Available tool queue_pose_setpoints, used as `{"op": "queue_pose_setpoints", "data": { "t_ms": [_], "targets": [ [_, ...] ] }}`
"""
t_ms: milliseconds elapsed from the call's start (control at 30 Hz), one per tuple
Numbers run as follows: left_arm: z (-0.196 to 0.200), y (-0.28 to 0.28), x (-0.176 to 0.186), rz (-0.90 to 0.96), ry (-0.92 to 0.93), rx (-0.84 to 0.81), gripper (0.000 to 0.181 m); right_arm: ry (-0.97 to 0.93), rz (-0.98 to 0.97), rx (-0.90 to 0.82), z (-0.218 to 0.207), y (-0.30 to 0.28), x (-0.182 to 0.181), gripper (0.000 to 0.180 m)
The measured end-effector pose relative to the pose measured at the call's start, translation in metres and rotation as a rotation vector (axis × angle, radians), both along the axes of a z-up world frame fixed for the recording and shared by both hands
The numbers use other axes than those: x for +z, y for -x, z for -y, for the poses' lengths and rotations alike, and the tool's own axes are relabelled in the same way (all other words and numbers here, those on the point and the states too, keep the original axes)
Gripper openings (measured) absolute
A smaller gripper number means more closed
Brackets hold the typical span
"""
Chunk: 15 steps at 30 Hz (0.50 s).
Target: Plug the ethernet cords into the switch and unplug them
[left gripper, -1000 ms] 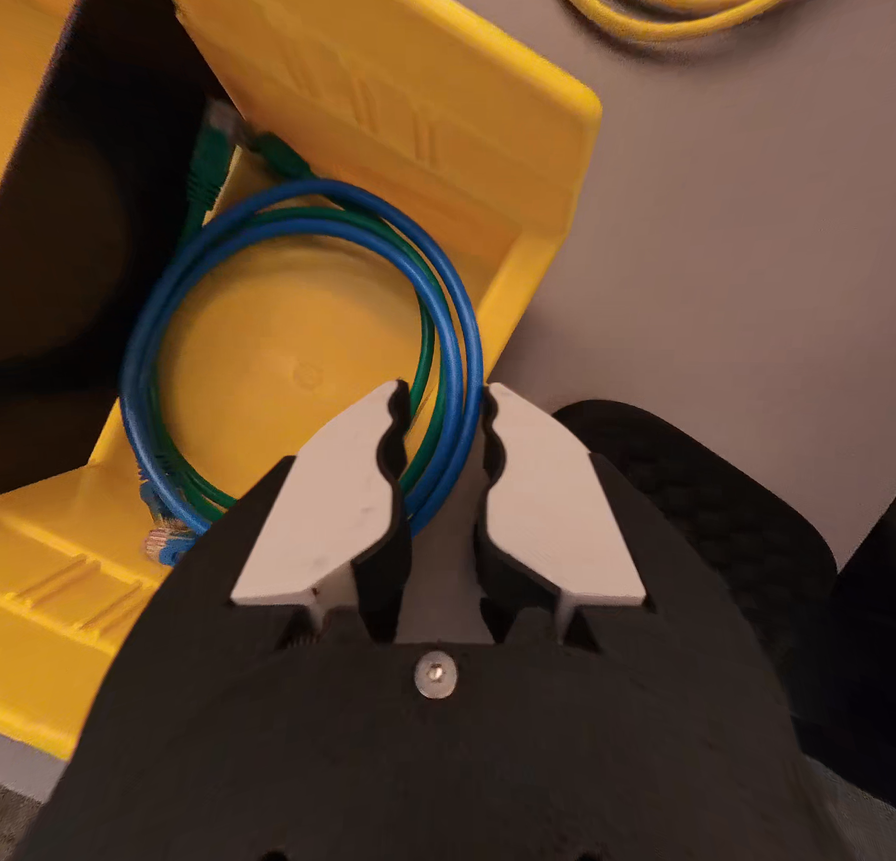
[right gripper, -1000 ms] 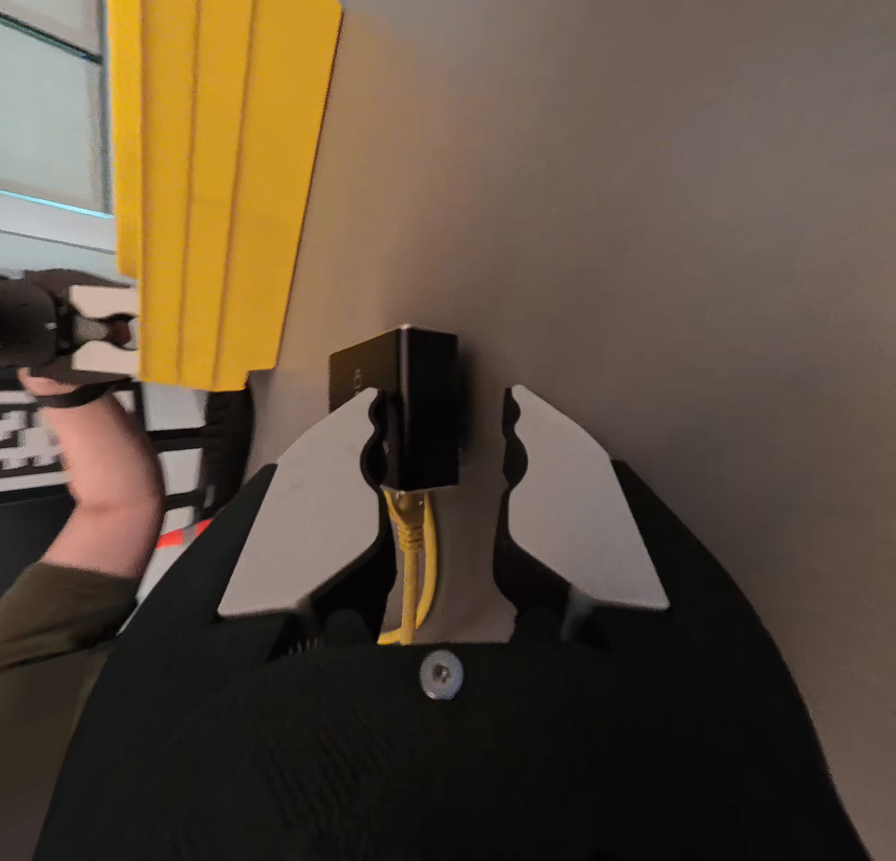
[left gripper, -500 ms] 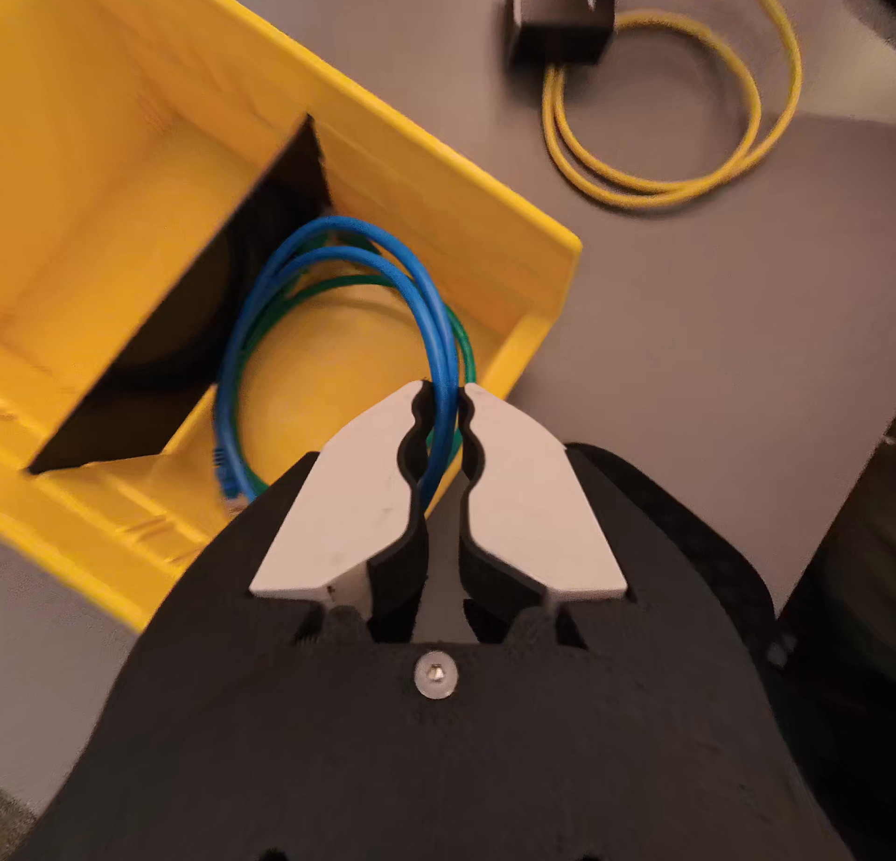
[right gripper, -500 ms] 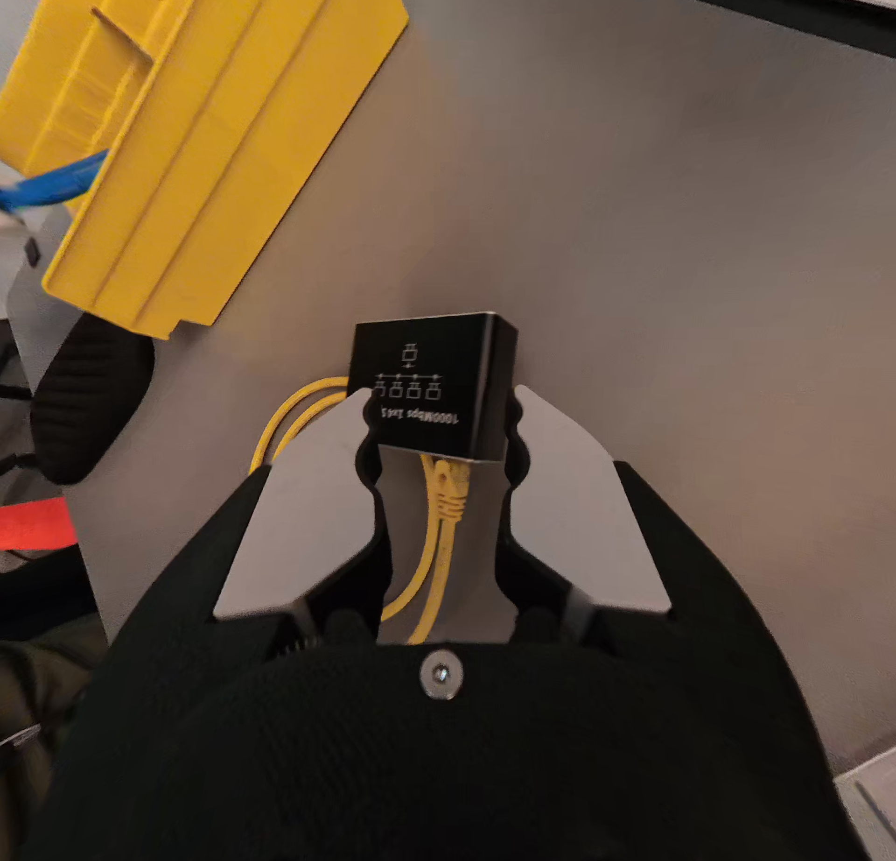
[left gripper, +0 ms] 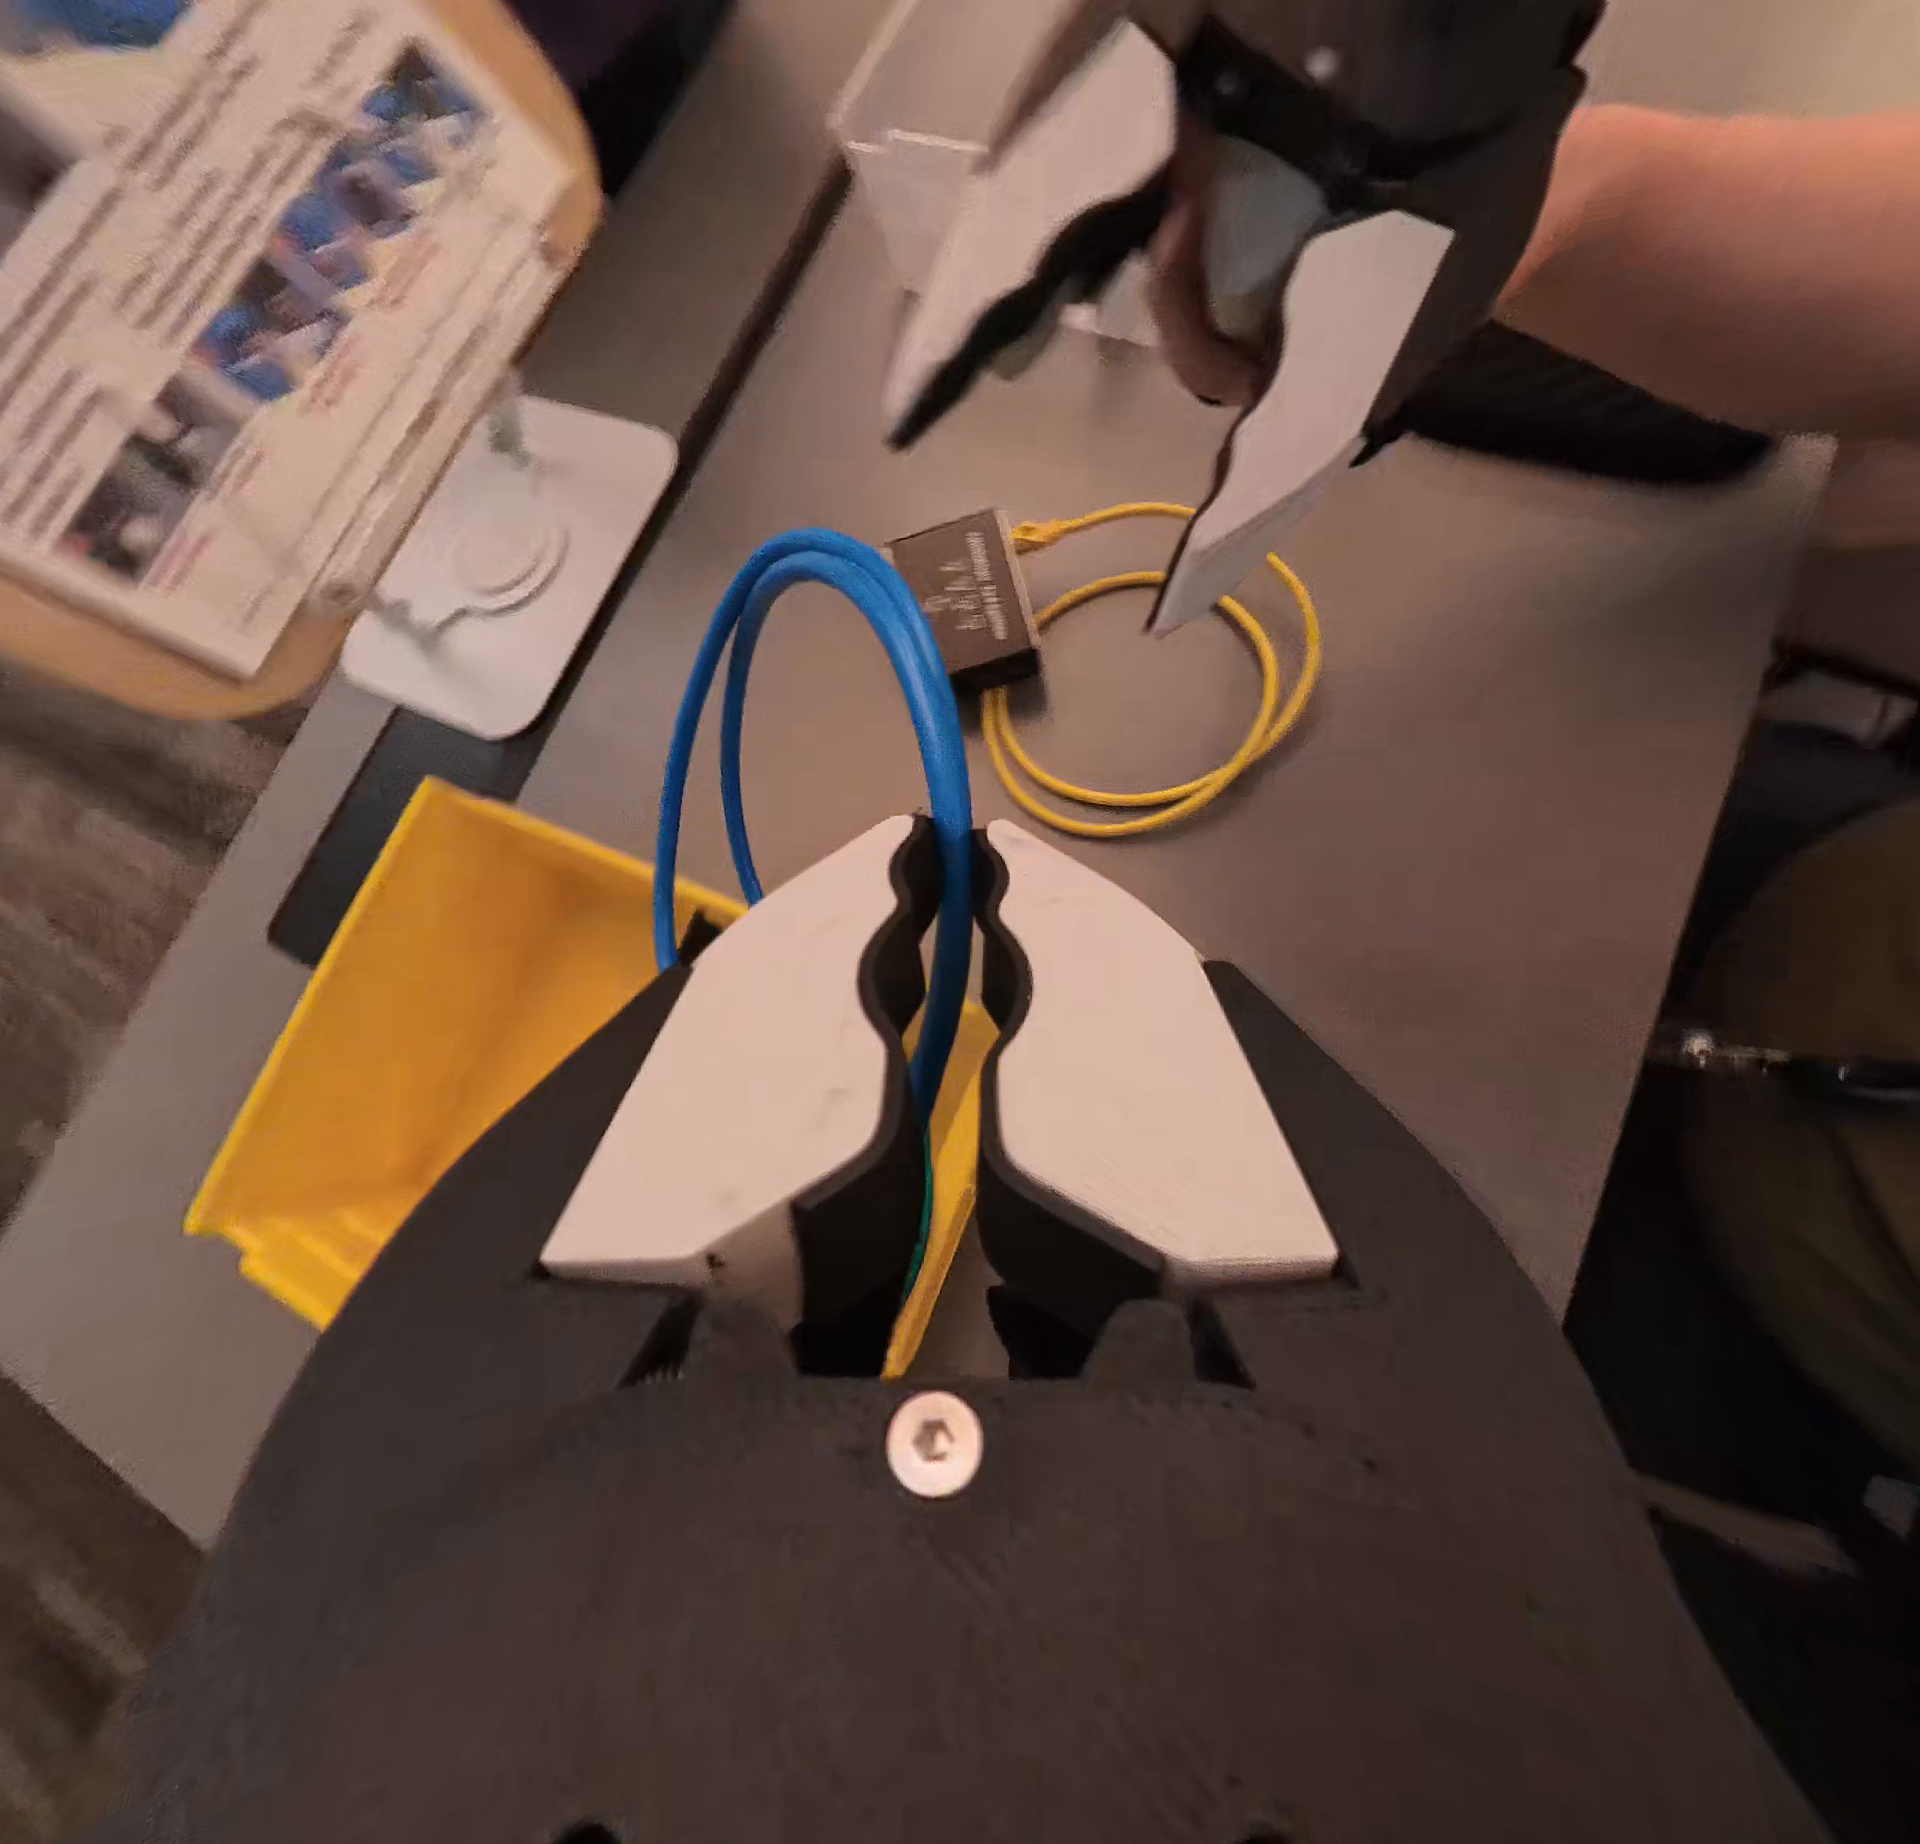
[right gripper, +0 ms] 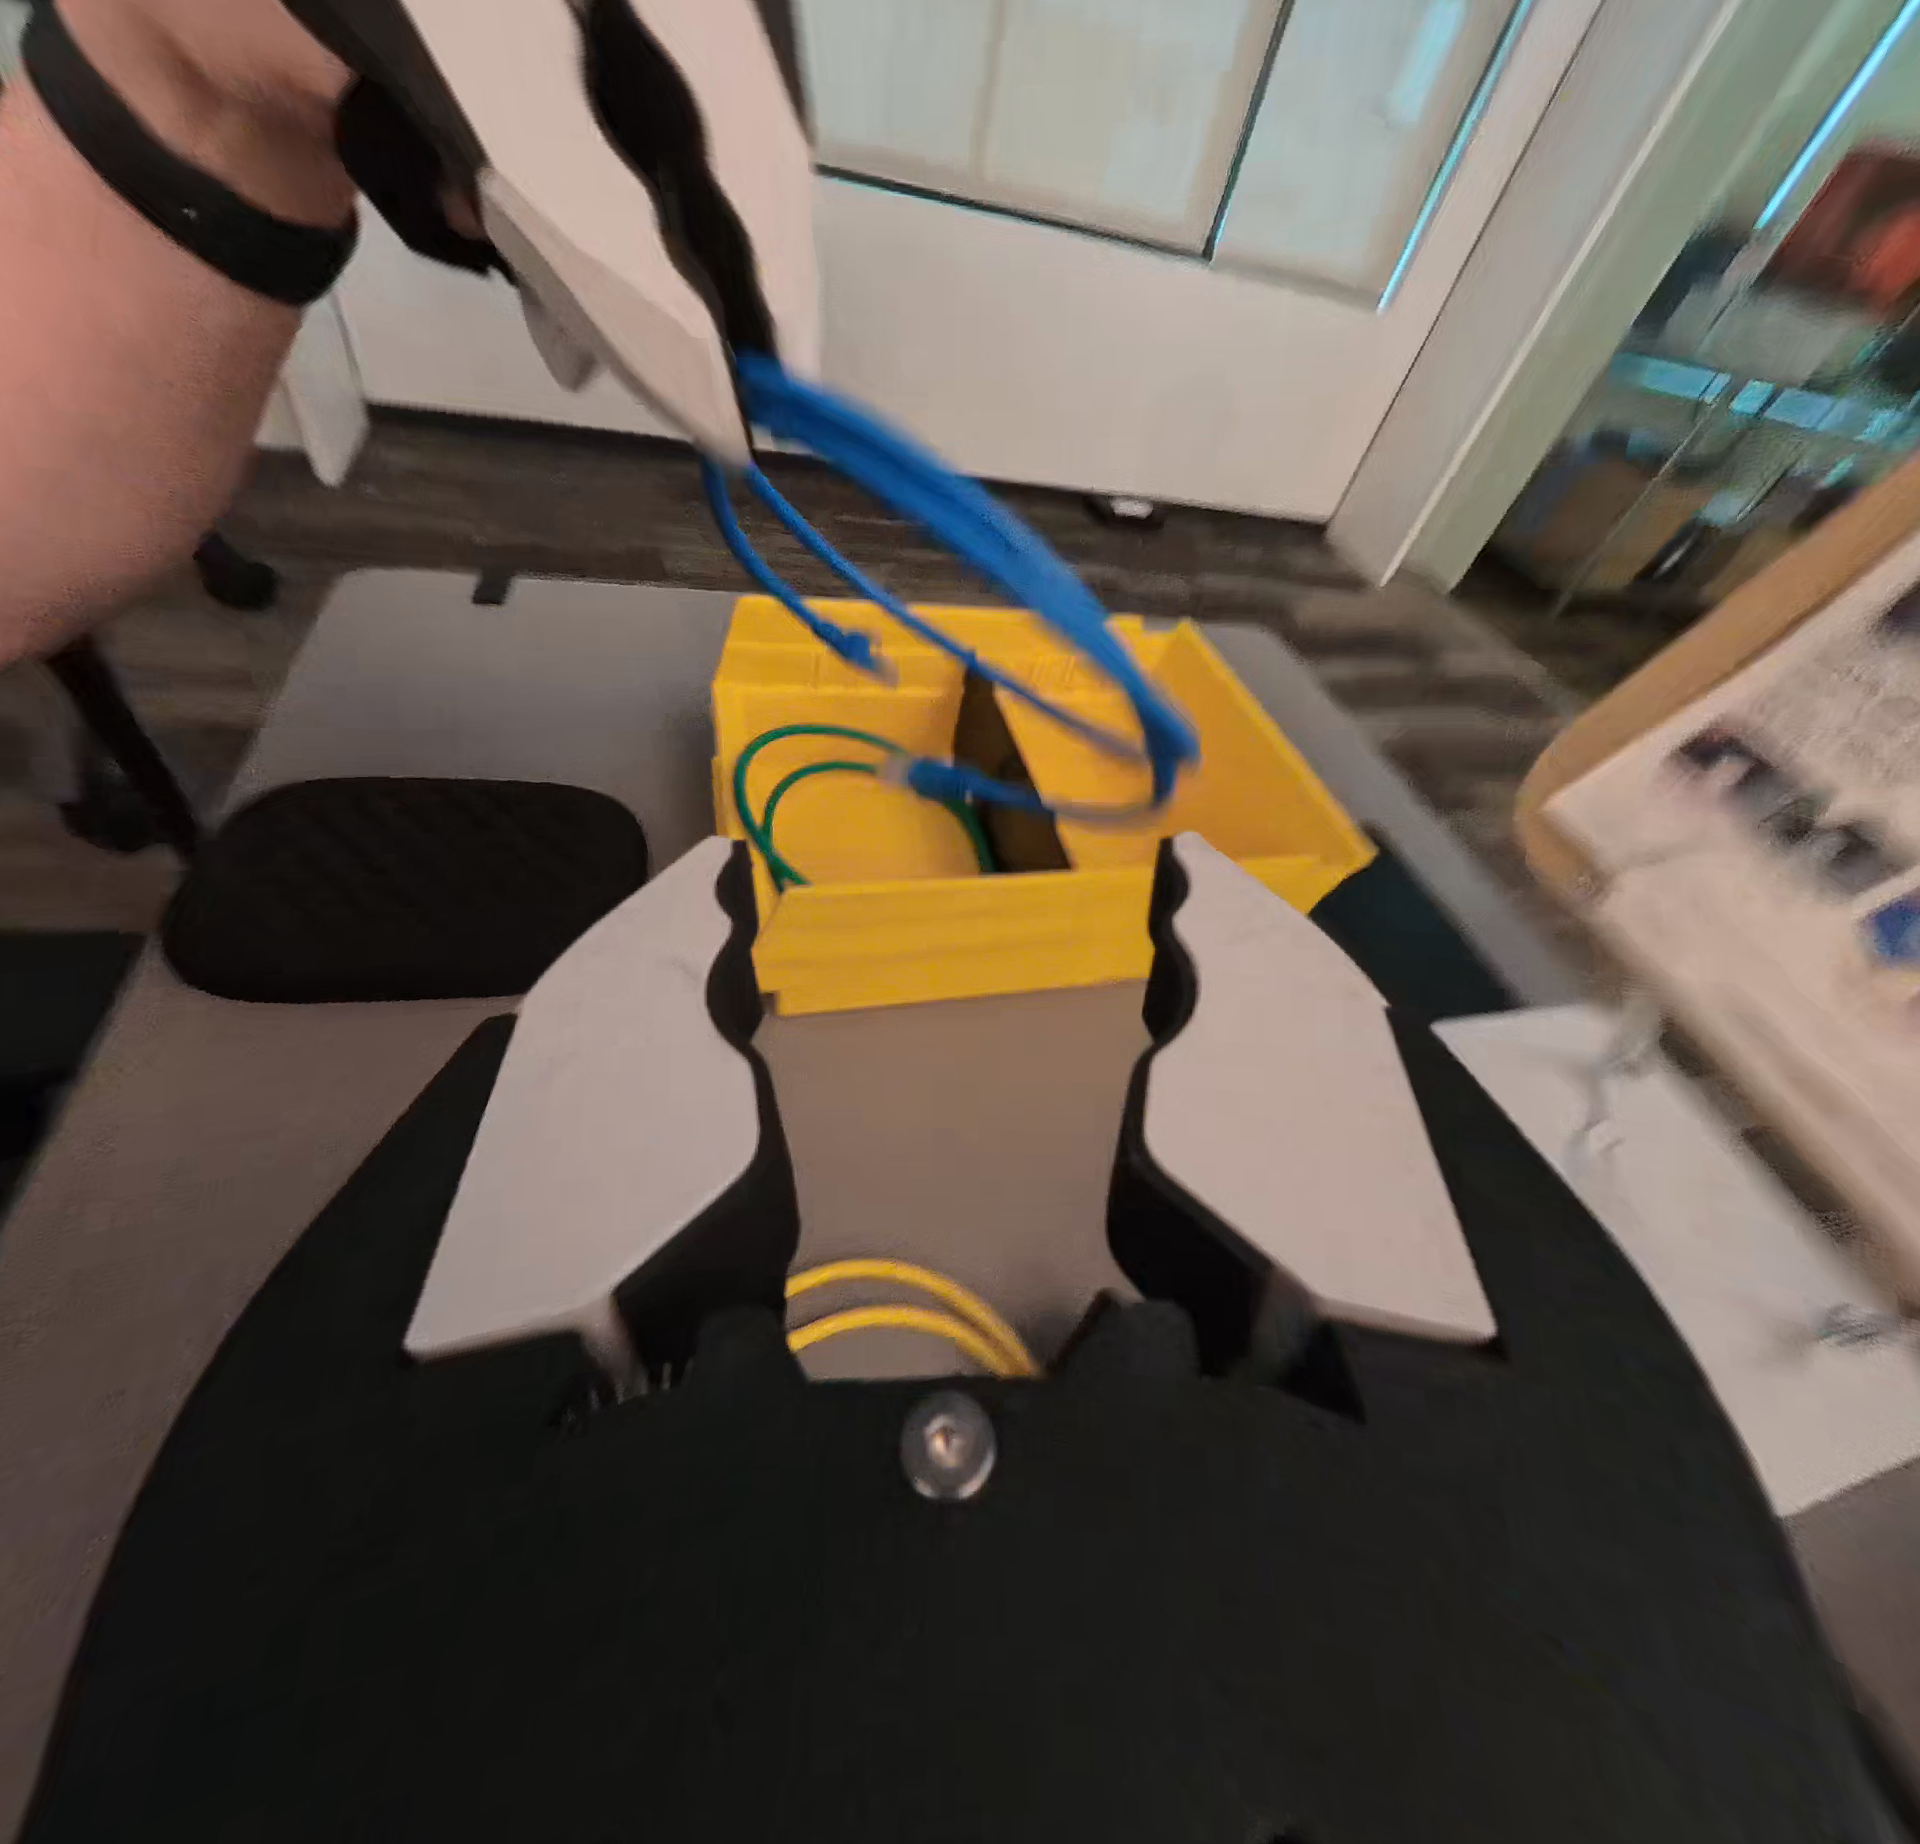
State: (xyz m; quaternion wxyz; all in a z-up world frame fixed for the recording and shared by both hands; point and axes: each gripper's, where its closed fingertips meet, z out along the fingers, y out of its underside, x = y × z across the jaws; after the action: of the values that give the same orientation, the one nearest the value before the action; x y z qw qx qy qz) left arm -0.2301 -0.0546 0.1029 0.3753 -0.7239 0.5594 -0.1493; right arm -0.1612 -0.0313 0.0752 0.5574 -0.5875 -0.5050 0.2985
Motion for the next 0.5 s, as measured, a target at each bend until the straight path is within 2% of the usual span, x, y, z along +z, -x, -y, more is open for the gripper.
{"op": "queue_pose_setpoints", "data": {
  "t_ms": [67, 133, 167, 200, 233, 300, 367, 400, 500],
  "targets": [
    [0.014, -0.029, -0.008, -0.08, -0.009, -0.106, 0.005, -0.178, 0.054, -0.004, 0.013, 0.009, 0.018, 0.078],
    [0.024, -0.054, -0.016, -0.116, -0.003, -0.183, 0.005, -0.298, 0.173, 0.026, 0.024, 0.011, 0.016, 0.075],
    [0.028, -0.065, -0.019, -0.115, 0.007, -0.217, 0.005, -0.316, 0.255, 0.048, 0.027, 0.009, 0.008, 0.063],
    [0.032, -0.075, -0.024, -0.112, 0.031, -0.253, 0.005, -0.306, 0.35, 0.083, 0.032, 0.004, -0.004, 0.019],
    [0.033, -0.081, -0.029, -0.112, 0.043, -0.27, 0.005, -0.289, 0.414, 0.092, 0.032, -0.004, -0.012, 0.01],
    [0.03, -0.092, -0.036, -0.046, 0.046, -0.28, 0.007, -0.214, 0.442, 0.103, 0.033, -0.017, -0.023, 0.009],
    [0.019, -0.088, -0.037, 0.026, 0.028, -0.233, 0.037, -0.185, 0.443, 0.063, 0.029, -0.033, -0.029, 0.009],
    [0.014, -0.079, -0.039, 0.059, 0.03, -0.205, 0.044, -0.21, 0.445, 0.012, 0.023, -0.043, -0.03, 0.01],
    [-0.002, -0.031, -0.057, 0.087, 0.057, -0.066, 0.045, -0.328, 0.476, -0.144, 0.014, -0.078, -0.034, 0.009]
  ]
}}
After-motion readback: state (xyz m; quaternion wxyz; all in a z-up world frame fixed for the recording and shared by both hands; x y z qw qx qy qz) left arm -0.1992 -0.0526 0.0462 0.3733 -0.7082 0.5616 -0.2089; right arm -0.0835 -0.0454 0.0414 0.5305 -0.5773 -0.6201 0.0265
